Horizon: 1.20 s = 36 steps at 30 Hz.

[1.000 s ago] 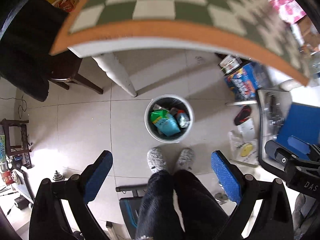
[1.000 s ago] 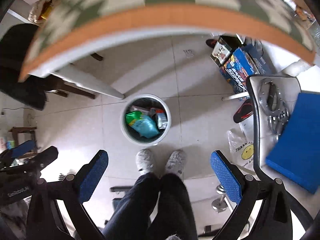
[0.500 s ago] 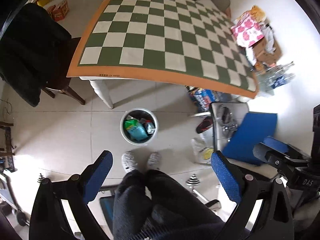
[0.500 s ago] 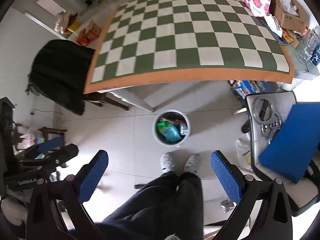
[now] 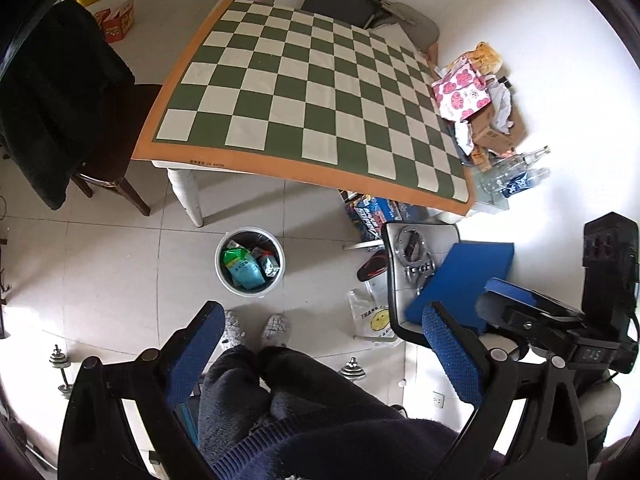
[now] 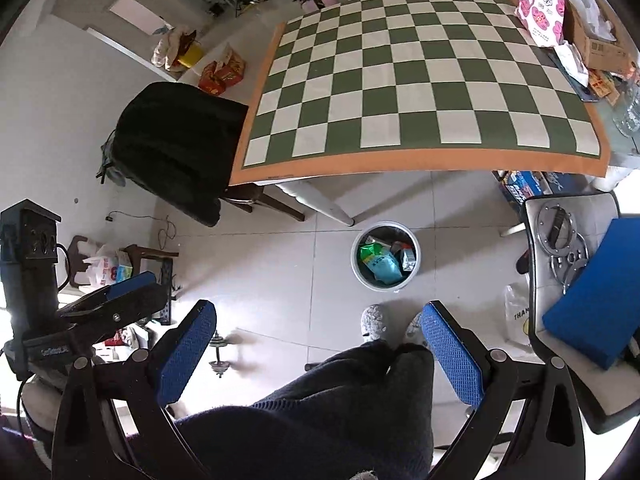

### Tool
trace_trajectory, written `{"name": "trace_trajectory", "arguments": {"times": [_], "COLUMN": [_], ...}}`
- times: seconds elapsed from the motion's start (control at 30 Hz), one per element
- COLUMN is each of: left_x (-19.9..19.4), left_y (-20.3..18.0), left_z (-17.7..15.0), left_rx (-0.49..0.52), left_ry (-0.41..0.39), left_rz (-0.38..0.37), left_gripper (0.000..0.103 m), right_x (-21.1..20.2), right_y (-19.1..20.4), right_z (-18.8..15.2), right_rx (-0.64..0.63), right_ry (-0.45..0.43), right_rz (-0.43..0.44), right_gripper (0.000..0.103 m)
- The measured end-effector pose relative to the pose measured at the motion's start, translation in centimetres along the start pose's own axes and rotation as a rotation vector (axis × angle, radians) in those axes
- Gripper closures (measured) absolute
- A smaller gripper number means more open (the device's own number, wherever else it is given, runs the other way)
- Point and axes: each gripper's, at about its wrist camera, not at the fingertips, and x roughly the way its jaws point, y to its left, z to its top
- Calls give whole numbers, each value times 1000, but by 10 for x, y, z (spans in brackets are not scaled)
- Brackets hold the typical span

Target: Collect trash

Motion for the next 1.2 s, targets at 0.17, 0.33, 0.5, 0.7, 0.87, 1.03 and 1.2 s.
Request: {"name": "trace_trajectory", "arguments": {"times": [0.17,0.33,0.5,0.7,0.87,1.03,1.2], "left_x": [-9,-14,-16,-15,-16,-15,-15], "left_y": [-1,-1,-2,-5,-5,-7,-9], "left_z": [-4,-6,-6,-4,-5,-5,-5], "left_rx": [7,10,16,22,30,32,31], "left_ry": [-15,-27,-28,-23,-18,-15,-15], "left_rz": [-4,-8,-10,-6,-5,2,3], "left_gripper": [0,0,0,0,0,0,0], "right_x": [-2,-5,-7,-8,-9,-9,-11], "right_y": [4,6,7,9,10,8,5], "right_z": [-2,-3,-3,-3,-4,-8,-7], "right_rx": [-6,-14,-14,-18,-19,-43,-49], "right_ry": [3,3,6,15,17,33,42], "right_rz": [14,20,25,26,23,18,15], "right_gripper": [0,0,0,0,0,0,0]}}
